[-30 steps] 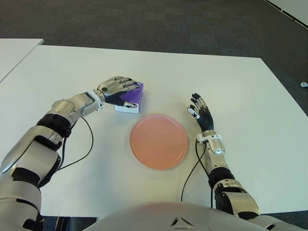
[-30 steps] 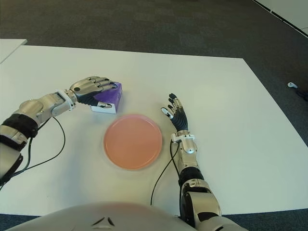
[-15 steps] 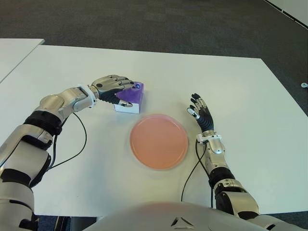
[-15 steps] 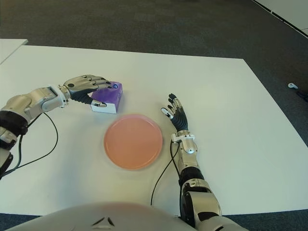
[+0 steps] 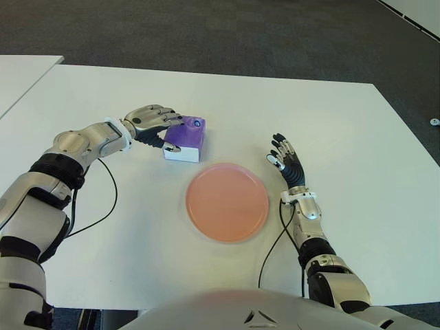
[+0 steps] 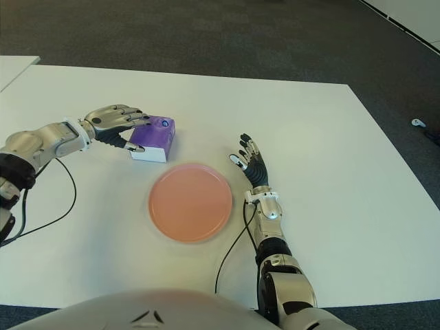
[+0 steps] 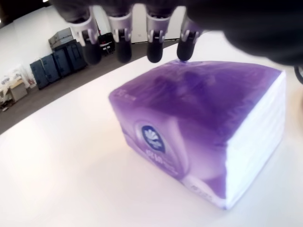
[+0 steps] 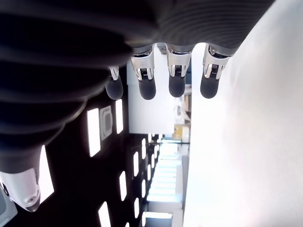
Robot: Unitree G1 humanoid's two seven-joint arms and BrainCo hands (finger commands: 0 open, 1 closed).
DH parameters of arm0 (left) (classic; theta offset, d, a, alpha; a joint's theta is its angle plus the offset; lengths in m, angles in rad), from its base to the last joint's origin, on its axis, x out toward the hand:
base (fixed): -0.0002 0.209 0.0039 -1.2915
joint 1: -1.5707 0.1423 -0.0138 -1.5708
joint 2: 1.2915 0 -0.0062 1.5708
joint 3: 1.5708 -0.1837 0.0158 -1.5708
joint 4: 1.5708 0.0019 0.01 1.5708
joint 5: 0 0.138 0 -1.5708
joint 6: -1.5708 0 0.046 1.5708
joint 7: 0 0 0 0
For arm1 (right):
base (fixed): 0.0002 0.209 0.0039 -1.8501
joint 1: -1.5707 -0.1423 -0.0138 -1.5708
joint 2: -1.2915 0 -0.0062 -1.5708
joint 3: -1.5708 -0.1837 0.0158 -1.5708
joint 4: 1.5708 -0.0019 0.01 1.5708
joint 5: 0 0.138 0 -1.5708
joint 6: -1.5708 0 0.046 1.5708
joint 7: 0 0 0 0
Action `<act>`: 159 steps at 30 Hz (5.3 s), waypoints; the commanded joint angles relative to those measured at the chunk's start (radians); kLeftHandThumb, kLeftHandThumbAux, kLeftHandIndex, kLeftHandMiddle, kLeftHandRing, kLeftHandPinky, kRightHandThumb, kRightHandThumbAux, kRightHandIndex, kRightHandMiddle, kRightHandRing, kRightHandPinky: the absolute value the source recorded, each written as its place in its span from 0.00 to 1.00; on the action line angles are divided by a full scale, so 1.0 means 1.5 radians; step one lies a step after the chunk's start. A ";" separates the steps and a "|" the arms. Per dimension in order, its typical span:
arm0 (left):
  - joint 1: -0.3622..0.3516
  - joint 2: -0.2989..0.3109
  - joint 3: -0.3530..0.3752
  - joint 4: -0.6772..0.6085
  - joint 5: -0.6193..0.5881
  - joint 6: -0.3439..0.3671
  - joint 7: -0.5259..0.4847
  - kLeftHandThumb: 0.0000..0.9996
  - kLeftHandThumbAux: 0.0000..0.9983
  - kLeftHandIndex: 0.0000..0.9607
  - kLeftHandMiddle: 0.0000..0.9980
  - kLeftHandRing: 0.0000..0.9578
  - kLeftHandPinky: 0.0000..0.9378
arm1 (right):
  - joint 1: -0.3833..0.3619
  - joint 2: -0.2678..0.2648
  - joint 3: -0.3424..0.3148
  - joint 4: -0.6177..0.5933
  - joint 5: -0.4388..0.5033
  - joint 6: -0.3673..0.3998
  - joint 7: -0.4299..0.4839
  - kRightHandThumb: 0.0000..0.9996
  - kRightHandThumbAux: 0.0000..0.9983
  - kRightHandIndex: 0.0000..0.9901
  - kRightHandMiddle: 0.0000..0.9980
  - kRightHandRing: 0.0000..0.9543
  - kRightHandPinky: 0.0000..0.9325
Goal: Put the tissue paper into the plate.
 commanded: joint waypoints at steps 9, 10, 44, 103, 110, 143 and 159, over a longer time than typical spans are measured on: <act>-0.035 -0.037 -0.063 0.082 0.074 0.053 0.160 0.32 0.04 0.00 0.00 0.00 0.00 | 0.077 0.006 0.000 0.084 -0.009 0.009 0.000 0.00 0.54 0.00 0.00 0.00 0.00; -0.037 -0.041 -0.069 0.090 0.081 0.059 0.178 0.32 0.04 0.00 0.00 0.00 0.00 | 0.078 0.005 0.000 0.084 -0.010 0.008 0.001 0.00 0.54 0.00 0.00 0.00 0.00; -0.065 -0.101 -0.155 0.213 0.104 0.079 0.397 0.29 0.06 0.00 0.00 0.00 0.00 | 0.093 -0.001 0.003 0.075 -0.010 0.012 0.013 0.00 0.54 0.00 0.00 0.00 0.00; -0.049 -0.096 -0.131 0.214 0.025 0.049 0.257 0.31 0.06 0.00 0.00 0.00 0.00 | 0.103 0.000 0.013 0.053 -0.006 0.033 0.033 0.00 0.55 0.00 0.00 0.00 0.00; -0.050 -0.110 -0.142 0.235 0.034 0.067 0.277 0.32 0.06 0.00 0.00 0.00 0.00 | 0.107 -0.001 0.011 0.048 -0.003 0.033 0.040 0.00 0.55 0.00 0.00 0.00 0.00; -0.050 -0.154 -0.201 0.289 0.050 0.097 0.356 0.30 0.07 0.00 0.00 0.00 0.00 | 0.126 -0.003 0.011 0.025 -0.001 0.041 0.062 0.00 0.59 0.00 0.00 0.00 0.00; -0.046 -0.167 -0.208 0.300 0.041 0.088 0.337 0.30 0.06 0.00 0.00 0.00 0.00 | 0.135 -0.005 0.008 0.018 0.001 0.039 0.069 0.00 0.60 0.00 0.00 0.00 0.00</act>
